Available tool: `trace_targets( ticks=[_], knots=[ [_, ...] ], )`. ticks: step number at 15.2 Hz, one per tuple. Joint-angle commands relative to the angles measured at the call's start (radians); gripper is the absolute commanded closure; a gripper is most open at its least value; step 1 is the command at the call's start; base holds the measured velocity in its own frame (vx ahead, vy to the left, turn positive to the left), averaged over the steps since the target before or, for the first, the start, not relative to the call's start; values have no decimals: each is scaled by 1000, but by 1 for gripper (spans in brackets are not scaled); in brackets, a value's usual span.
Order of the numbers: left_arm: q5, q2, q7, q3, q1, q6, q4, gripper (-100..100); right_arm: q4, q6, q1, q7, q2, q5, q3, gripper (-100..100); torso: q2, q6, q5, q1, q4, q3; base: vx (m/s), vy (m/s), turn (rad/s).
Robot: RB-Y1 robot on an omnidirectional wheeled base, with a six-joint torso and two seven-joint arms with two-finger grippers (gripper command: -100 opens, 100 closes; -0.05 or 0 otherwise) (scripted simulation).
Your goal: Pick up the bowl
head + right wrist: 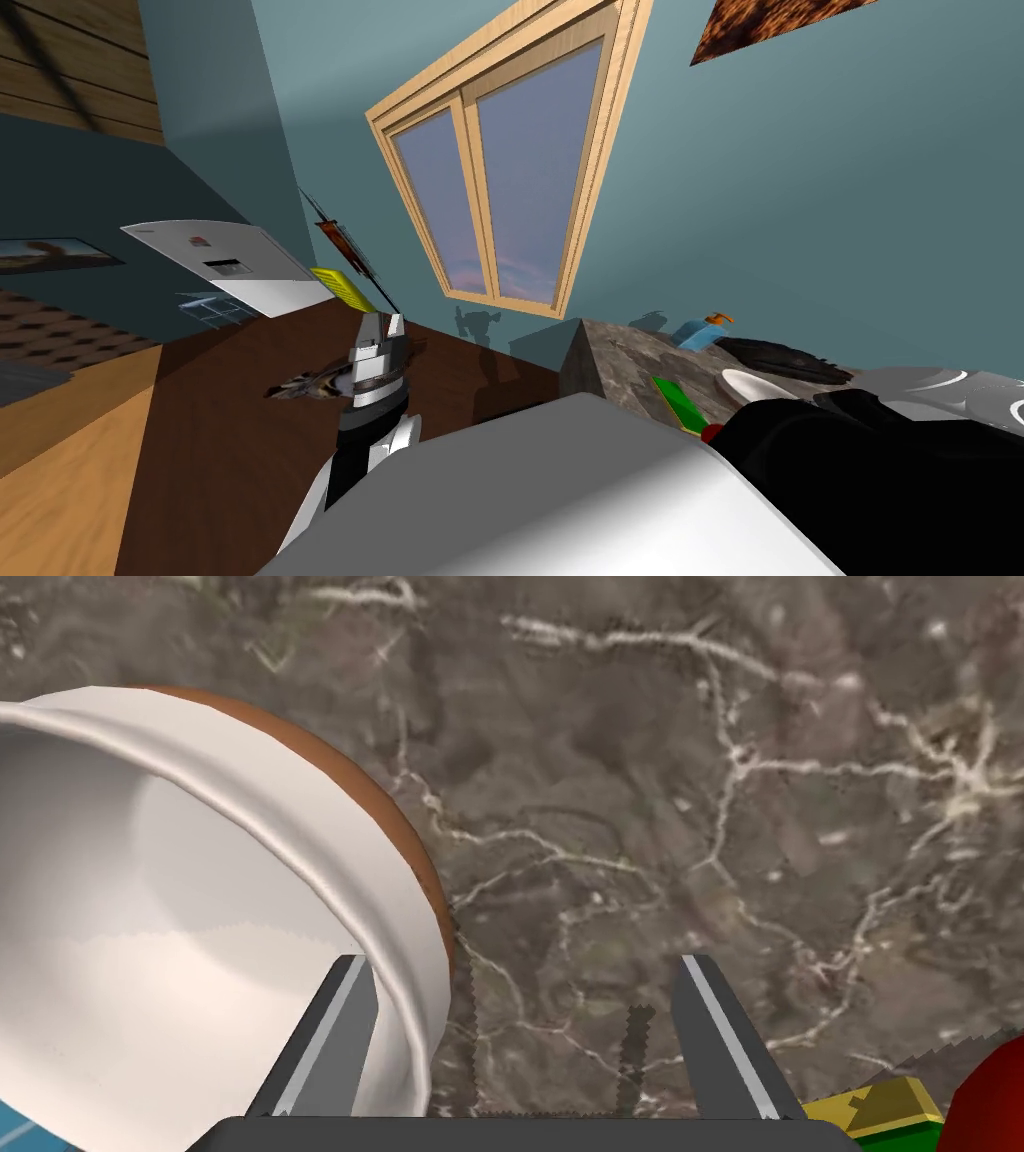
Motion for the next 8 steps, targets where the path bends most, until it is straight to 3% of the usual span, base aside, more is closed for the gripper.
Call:
trace_targets(
  ticks=[1, 4, 7, 8],
  knots=[
    [0, 0, 0, 0, 0, 0, 0, 0, 0, 0, 0, 0, 0, 0, 0, 100, 0, 0, 0, 0, 0, 0, -4, -1, 11],
    [0, 0, 0, 0, 0, 0, 0, 0, 3, 3, -1, 0, -4, 0, -2, 100, 0, 1, -4, 1, 0, 0, -2, 2, 3],
    [0, 0, 0, 0, 0, 0, 0, 0, -12, -31, 10, 15, -55, -16, -13, 100, -2, 4, -3, 1, -1, -1, 55, 4, -232],
    [0, 0, 0, 0, 0, 0, 0, 0, -1, -18, 2, 10, -30, -7, -7, 100, -3, 4, -2, 1, -1, -1, 37, 8, -115]
  ],
)
